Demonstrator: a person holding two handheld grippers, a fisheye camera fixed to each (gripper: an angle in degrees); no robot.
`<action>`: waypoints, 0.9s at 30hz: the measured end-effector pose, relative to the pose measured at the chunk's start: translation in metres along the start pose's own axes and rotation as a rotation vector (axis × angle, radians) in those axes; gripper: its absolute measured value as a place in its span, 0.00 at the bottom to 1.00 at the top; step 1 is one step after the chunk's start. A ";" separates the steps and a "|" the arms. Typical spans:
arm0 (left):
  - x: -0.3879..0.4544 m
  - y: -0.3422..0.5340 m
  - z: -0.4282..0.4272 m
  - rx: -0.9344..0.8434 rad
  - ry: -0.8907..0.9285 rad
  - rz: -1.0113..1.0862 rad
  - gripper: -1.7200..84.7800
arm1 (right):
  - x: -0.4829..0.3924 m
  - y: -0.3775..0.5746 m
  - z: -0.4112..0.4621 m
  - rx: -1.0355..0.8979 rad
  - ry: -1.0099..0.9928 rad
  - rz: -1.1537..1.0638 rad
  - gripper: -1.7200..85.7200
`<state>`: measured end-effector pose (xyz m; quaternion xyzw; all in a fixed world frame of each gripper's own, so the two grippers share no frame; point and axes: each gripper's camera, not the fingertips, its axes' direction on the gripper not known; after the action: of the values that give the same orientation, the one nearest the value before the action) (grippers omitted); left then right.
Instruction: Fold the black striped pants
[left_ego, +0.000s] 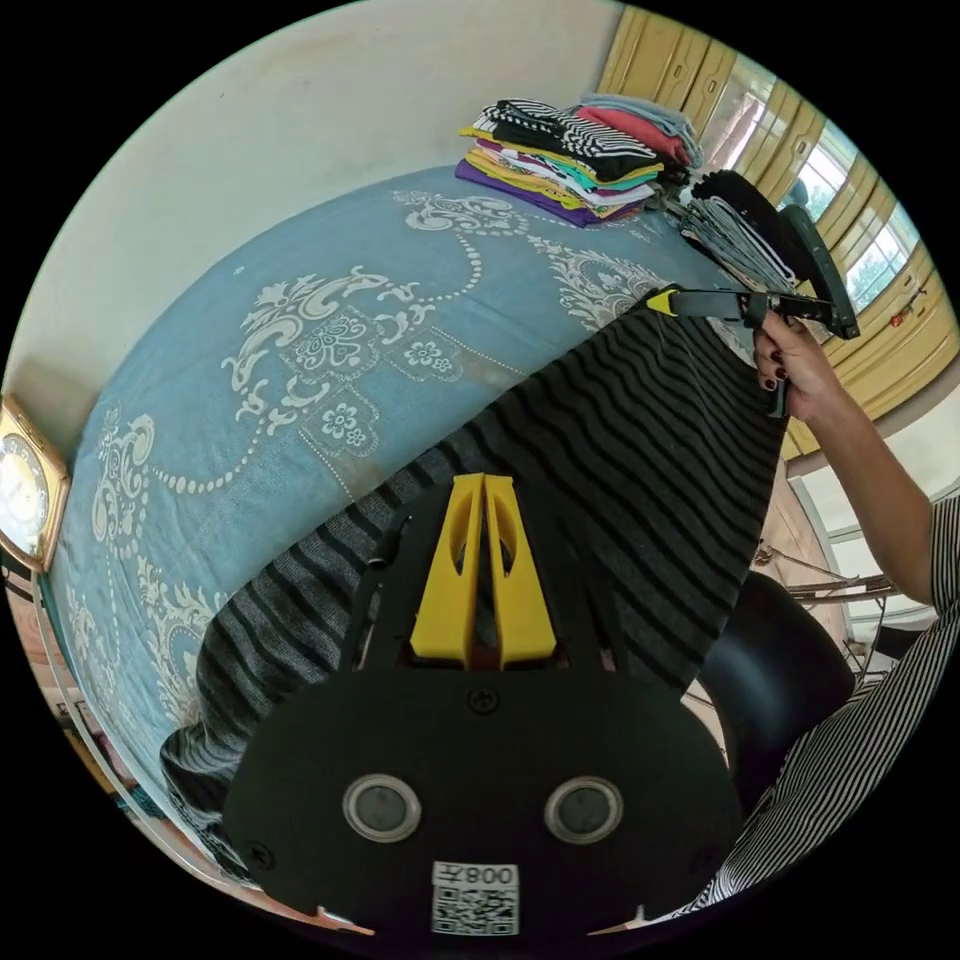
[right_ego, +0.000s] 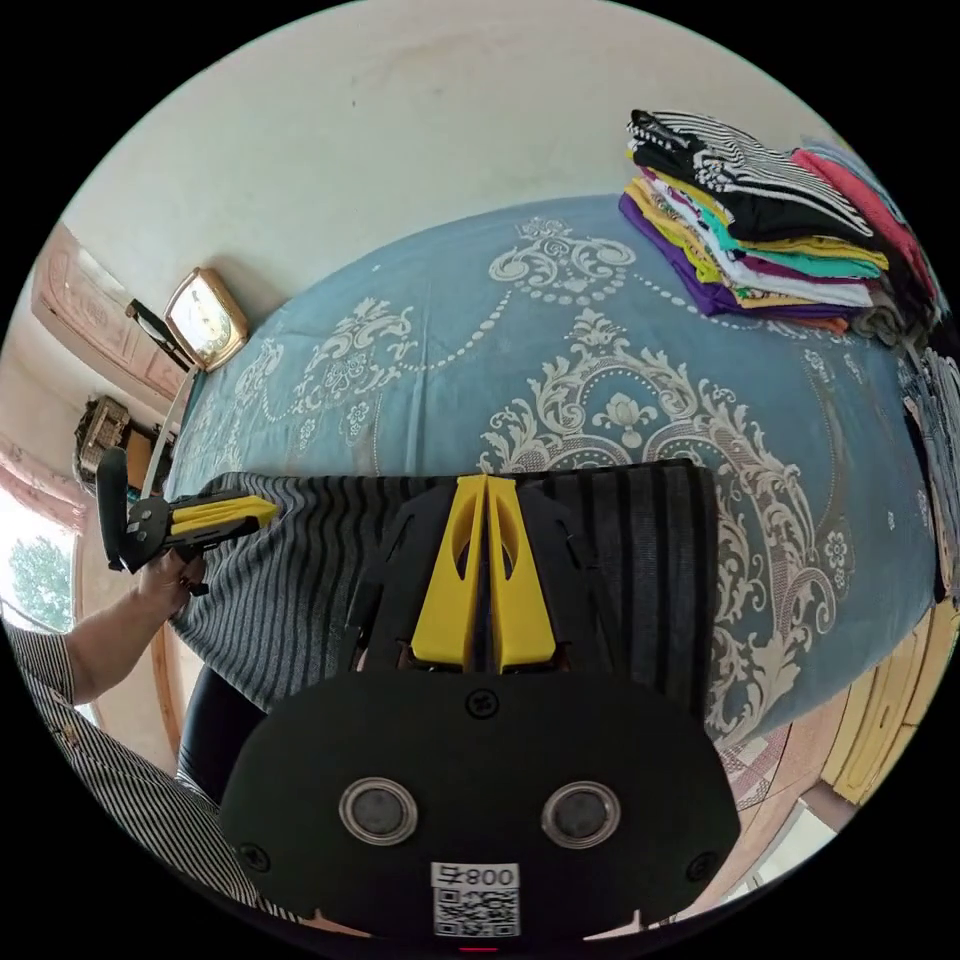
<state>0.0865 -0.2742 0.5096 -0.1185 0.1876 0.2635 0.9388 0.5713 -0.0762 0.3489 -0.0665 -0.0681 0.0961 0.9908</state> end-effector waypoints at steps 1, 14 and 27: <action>0.013 -0.013 0.002 0.011 0.018 0.027 0.02 | 0.008 0.002 -0.002 0.005 0.016 0.012 0.02; 0.138 -0.177 0.055 0.030 0.169 0.297 0.08 | 0.129 0.135 -0.094 0.094 -0.013 0.159 0.02; 0.181 -0.316 0.118 -0.077 0.220 0.351 0.17 | 0.246 0.292 -0.145 0.242 -0.157 0.558 0.14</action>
<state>0.4341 -0.4178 0.5794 -0.1478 0.2963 0.4156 0.8471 0.7794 0.2394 0.1939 0.0435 -0.1113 0.3767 0.9186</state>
